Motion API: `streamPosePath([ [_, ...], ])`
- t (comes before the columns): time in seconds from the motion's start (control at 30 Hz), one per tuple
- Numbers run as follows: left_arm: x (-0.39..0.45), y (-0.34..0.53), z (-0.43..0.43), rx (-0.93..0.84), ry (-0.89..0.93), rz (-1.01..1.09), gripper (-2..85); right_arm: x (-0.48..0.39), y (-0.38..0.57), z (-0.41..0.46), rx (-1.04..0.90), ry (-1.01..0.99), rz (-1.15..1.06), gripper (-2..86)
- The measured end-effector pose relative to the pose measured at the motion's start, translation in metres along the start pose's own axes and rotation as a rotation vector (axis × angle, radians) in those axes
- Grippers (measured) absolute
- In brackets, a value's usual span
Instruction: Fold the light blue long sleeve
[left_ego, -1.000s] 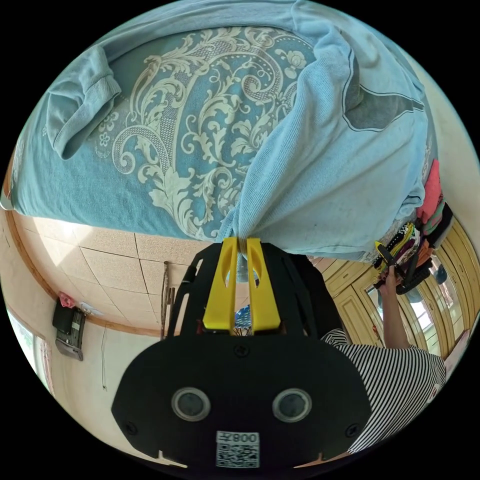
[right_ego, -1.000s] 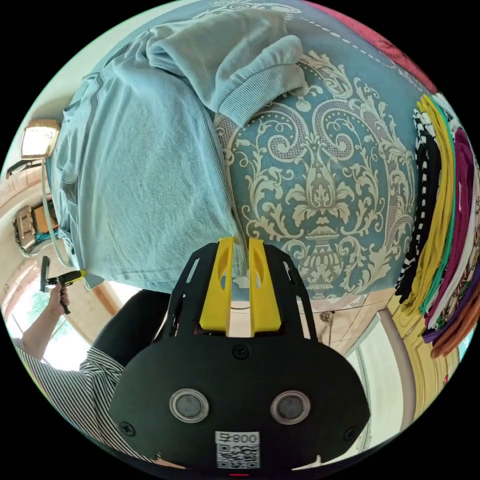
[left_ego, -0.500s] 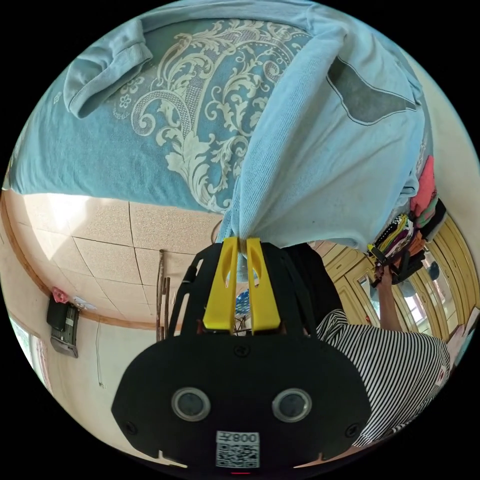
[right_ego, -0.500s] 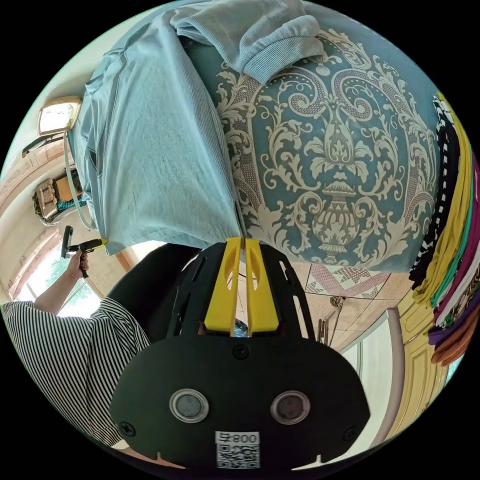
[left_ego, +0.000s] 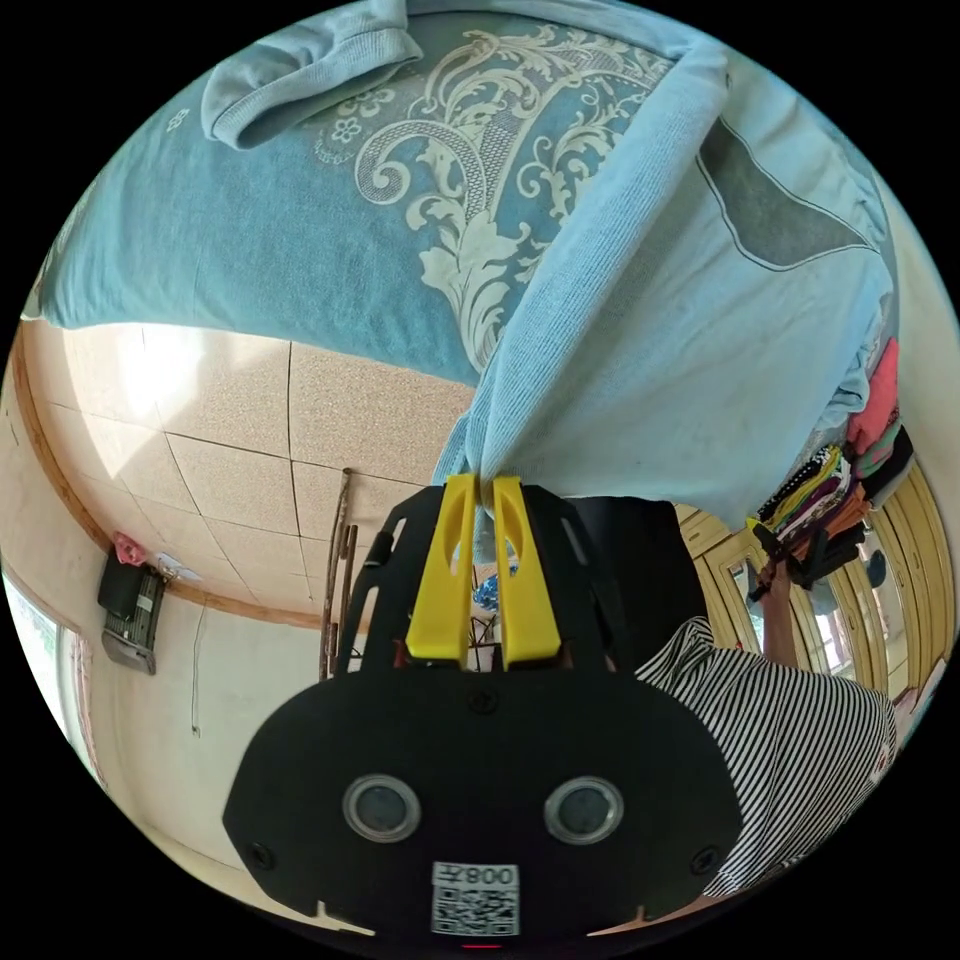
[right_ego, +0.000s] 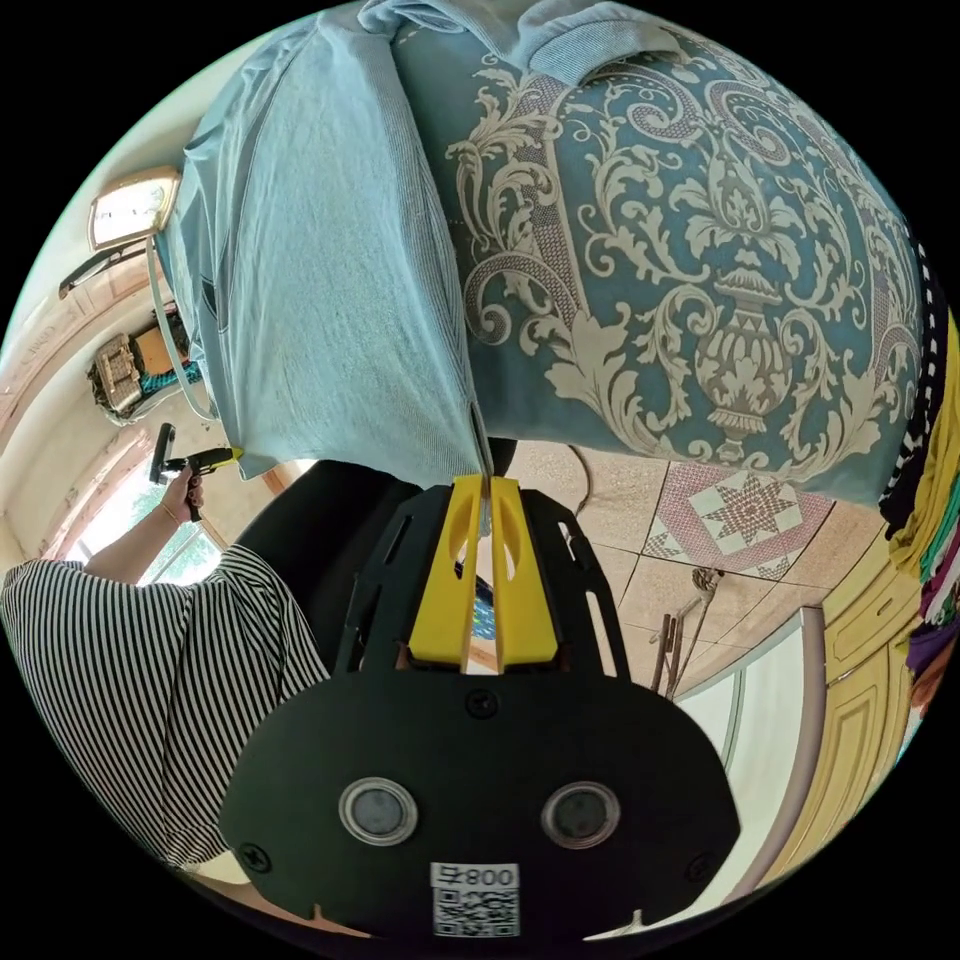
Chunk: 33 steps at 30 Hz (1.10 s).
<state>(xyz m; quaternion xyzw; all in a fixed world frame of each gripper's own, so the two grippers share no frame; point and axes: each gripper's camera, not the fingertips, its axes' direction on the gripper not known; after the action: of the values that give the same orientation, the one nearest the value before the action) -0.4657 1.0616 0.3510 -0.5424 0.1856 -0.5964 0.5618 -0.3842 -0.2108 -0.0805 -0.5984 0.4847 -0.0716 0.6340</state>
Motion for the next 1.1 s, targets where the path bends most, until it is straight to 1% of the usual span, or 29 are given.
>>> streamPosePath([
  [0.07,0.020,-0.010,0.005,-0.027,-0.020,0.001,3.6,0.015,-0.002,0.006,0.008,-0.005,0.052,1.5],
  [0.13,0.052,-0.020,0.008,-0.065,-0.096,0.031,4.0,0.037,-0.013,0.018,0.002,-0.090,0.135,1.6],
  [0.23,0.088,-0.017,0.000,-0.074,-0.198,0.079,4.6,0.049,-0.017,0.023,-0.018,-0.127,0.163,1.6],
  [0.37,0.120,-0.005,-0.022,-0.011,-0.177,0.090,4.3,0.066,0.001,0.009,0.021,-0.167,0.184,2.0],
  [0.47,0.163,0.001,-0.045,0.048,-0.200,0.146,3.8,0.092,0.021,-0.014,0.118,-0.206,0.268,3.0],
  [0.5,0.184,-0.001,-0.053,0.060,-0.204,0.174,3.6,0.100,0.027,-0.027,0.180,-0.231,0.293,4.2],
  [0.57,0.220,-0.003,-0.064,0.085,-0.254,0.217,3.2,0.111,0.032,-0.047,0.272,-0.262,0.318,6.2],
  [0.63,0.265,-0.009,-0.075,0.095,-0.346,0.257,2.9,0.121,0.032,-0.073,0.393,-0.309,0.323,7.5],
  [0.67,0.275,-0.011,-0.077,0.090,-0.372,0.256,2.8,0.123,0.031,-0.079,0.421,-0.330,0.319,7.7],
  [0.73,0.305,-0.014,-0.084,0.066,-0.515,0.207,2.7,0.130,0.023,-0.098,0.514,-0.408,0.309,8.2],
  [0.83,0.329,-0.010,-0.099,0.033,-0.605,0.165,2.5,0.137,0.008,-0.112,0.591,-0.513,0.292,8.7],
  [0.9,0.341,-0.006,-0.113,0.045,-0.616,0.127,2.5,0.140,0.002,-0.118,0.619,-0.530,0.293,8.8],
  [0.97,0.360,-0.003,-0.130,0.095,-0.554,0.135,2.6,0.144,-0.001,-0.121,0.645,-0.545,0.314,8.9],
  [1.07,0.411,-0.013,-0.148,0.160,-0.457,0.220,3.0,0.155,-0.002,-0.121,0.713,-0.638,0.364,8.8],
  [1.1,0.440,-0.024,-0.150,0.170,-0.432,0.284,3.2,0.158,-0.002,-0.122,0.741,-0.678,0.377,8.4],
])
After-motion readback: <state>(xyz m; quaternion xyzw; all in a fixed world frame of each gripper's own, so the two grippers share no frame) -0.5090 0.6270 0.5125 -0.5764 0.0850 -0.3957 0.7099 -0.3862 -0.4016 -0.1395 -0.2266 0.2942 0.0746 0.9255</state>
